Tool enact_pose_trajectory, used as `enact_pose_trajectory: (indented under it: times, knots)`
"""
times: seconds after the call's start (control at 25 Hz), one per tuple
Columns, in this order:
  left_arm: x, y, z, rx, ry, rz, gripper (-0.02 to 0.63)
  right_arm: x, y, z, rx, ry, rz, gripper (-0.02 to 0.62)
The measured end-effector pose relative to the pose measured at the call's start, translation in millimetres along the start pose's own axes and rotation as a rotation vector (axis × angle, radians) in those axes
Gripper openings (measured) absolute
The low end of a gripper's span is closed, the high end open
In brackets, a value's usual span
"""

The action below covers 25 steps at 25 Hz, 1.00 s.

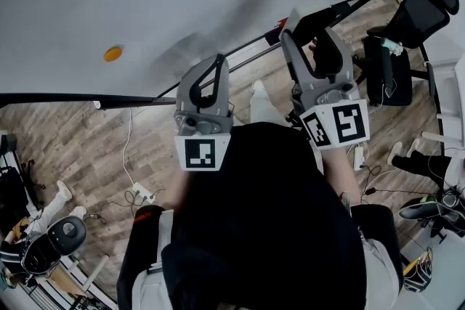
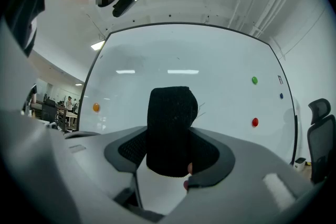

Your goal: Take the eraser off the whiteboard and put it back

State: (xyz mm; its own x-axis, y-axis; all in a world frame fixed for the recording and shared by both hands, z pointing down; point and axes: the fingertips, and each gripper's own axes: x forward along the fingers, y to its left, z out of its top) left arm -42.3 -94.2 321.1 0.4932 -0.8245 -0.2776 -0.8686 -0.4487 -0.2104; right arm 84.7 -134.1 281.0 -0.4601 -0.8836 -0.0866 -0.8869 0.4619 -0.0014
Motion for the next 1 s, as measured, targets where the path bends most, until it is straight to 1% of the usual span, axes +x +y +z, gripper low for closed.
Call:
enact_pose_trajectory:
  times: [0.36, 0.6, 0.72, 1.0]
  knots:
    - [-4, -2, 2, -0.007, 0.001, 0.01, 0.002, -16, 15, -6, 0.01, -0.001, 0.023, 0.23]
    - [-7, -4, 1, -0.012, 0.006, 0.012, 0.003, -25, 30, -17, 0.04, 0.001, 0.056, 0.23]
    - [-9, -4, 1, 0.003, 0.009, 0.004, 0.002, -29, 37, -19, 0.052, -0.016, 0.067, 0.23]
    - [-9, -4, 3, -0.007, 0.008, 0.0, 0.002, -35, 48, -28, 0.059, -0.011, 0.093, 0.23]
